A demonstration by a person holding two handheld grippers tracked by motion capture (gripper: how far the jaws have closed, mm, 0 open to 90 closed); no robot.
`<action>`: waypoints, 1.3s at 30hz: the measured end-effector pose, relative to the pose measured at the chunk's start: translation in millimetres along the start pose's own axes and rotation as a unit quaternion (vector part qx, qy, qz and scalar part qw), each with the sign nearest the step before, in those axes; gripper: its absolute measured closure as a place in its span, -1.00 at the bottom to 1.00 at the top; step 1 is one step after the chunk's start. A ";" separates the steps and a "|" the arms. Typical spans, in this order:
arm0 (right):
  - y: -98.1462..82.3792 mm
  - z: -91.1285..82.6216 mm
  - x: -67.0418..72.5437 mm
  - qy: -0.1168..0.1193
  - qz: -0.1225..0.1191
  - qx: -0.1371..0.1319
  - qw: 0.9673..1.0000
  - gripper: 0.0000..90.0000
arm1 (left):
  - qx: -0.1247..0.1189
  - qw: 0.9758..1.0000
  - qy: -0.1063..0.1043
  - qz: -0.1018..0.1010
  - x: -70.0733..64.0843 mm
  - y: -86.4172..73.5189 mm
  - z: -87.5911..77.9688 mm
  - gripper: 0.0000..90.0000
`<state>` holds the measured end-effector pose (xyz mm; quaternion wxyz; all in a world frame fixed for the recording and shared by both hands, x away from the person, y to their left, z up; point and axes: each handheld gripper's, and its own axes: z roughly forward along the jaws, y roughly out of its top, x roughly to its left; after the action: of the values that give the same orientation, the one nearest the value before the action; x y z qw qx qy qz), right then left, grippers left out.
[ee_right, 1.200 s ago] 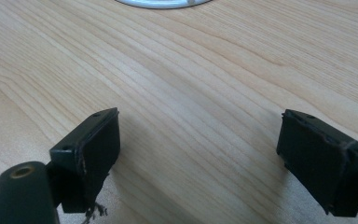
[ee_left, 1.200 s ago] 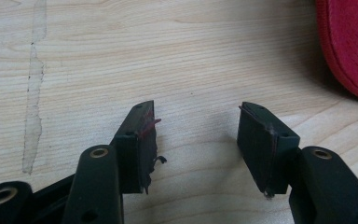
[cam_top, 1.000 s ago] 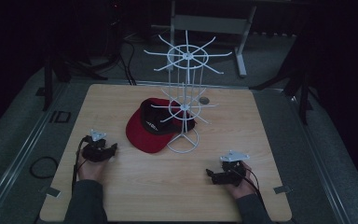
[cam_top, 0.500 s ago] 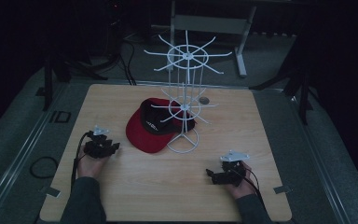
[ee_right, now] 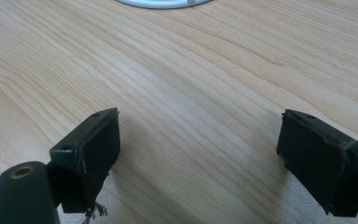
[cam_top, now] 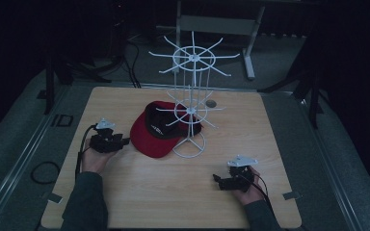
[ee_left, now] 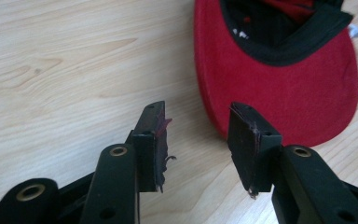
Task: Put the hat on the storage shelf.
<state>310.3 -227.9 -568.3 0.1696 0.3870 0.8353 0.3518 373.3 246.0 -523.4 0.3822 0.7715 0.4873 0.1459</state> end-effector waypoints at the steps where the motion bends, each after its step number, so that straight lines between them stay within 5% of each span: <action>1: 0.0 0.0 0.0 0.000 0.000 0.000 1.000 -0.71 | 0.000 1.000 -0.005 0.000 0.1 1.9 1.2 0.28; 21: 0.0 0.0 0.0 0.000 0.000 0.000 1.000 -0.71 | 0.042 0.997 -0.058 -0.004 8.5 24.1 32.3 0.31; 27: 0.0 0.0 0.0 0.000 0.000 0.000 1.000 -0.71 | 0.057 0.997 -0.059 -0.003 8.3 22.4 32.7 0.62; 30: 0.0 0.0 0.0 0.000 0.000 0.000 1.000 -0.71 | 0.052 0.996 -0.077 -0.010 6.0 19.6 27.7 0.70; 33: 0.0 0.0 0.0 0.000 0.000 0.000 1.000 -0.71 | 0.058 0.994 -0.093 -0.002 -0.6 16.2 25.0 0.71; 39: 0.0 0.0 0.0 0.000 0.000 0.000 1.000 -0.71 | 0.077 0.987 -0.141 0.023 -17.8 12.5 27.2 0.66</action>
<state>310.3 -227.9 -568.3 0.1696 0.3871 0.8353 0.3517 388.9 215.6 -529.8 0.3830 0.8224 0.4206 0.0062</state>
